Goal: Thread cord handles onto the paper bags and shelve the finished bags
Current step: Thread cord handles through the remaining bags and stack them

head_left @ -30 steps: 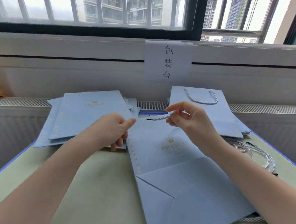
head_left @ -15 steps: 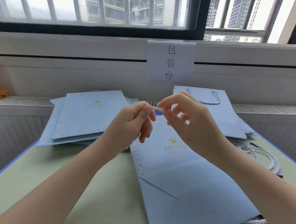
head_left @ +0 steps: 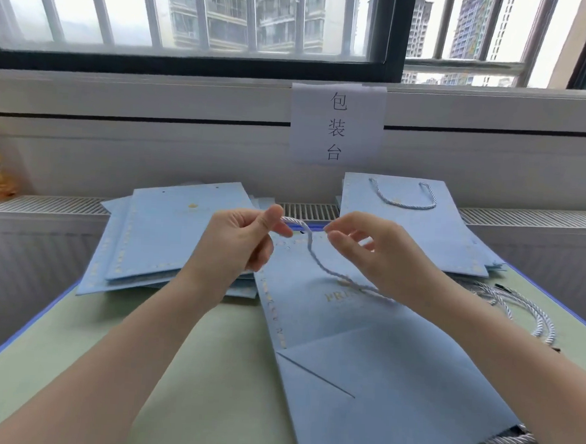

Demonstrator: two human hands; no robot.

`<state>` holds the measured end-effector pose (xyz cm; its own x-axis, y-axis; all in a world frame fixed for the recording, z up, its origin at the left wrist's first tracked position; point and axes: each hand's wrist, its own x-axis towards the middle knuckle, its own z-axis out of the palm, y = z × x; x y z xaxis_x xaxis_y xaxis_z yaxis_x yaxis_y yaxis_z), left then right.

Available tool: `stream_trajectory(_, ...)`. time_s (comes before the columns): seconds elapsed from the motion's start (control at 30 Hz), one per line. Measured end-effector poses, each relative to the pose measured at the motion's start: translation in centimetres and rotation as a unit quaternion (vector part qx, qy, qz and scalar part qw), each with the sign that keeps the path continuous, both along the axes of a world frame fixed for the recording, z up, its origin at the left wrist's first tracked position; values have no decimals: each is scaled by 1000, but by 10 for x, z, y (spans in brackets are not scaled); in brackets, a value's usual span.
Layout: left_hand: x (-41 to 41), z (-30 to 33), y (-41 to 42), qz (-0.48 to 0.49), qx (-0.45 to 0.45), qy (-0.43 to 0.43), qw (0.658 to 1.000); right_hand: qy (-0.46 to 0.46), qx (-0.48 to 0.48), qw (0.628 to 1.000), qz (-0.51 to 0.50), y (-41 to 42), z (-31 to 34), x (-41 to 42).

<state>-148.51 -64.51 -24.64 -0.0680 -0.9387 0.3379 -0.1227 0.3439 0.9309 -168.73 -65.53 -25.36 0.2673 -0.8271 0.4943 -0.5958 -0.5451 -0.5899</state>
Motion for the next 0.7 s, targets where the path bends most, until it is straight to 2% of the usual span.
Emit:
stream_trajectory(0.07, -9, -2, 4, -100, 67, -17, 993, 3, 14, 998, 64, 5, -2, 9)
stream_trajectory(0.13, -17, -6, 8, -173, 123, -59, 976, 25, -17, 995, 98, 9, -5, 18)
stream_trajectory(0.27, -20, -4, 11, -198, 149, -41, 968, 36, -98, 993, 57, 10, -4, 21)
stream_trajectory(0.33, -18, 0, 9, -158, 148, 3, 976, 19, -108, 993, 34, 10, -2, 17)
stream_trajectory(0.4, -14, -1, 4, -66, 95, 13, 993, -8, -82, 996, 20, 8, -1, 13)
stream_trajectory(0.43, -10, -3, 0, 2, 37, -39, 999, -27, -61, 998, 17, 7, -1, 11)
stream_trajectory(0.47, -5, -8, -6, 80, -33, -128, 988, -45, -39, 998, 17, 5, -2, 10)
stream_trajectory(0.53, 4, -15, -13, 186, -116, -282, 934, -64, 4, 998, 22, 2, -5, 9)
stream_trajectory(0.57, 8, -17, -16, 201, -116, -311, 921, -64, 24, 997, 23, 0, -7, 8)
stream_trajectory(0.7, 11, -24, -21, 169, -36, -332, 927, -76, 74, 994, 29, -3, -13, 8)
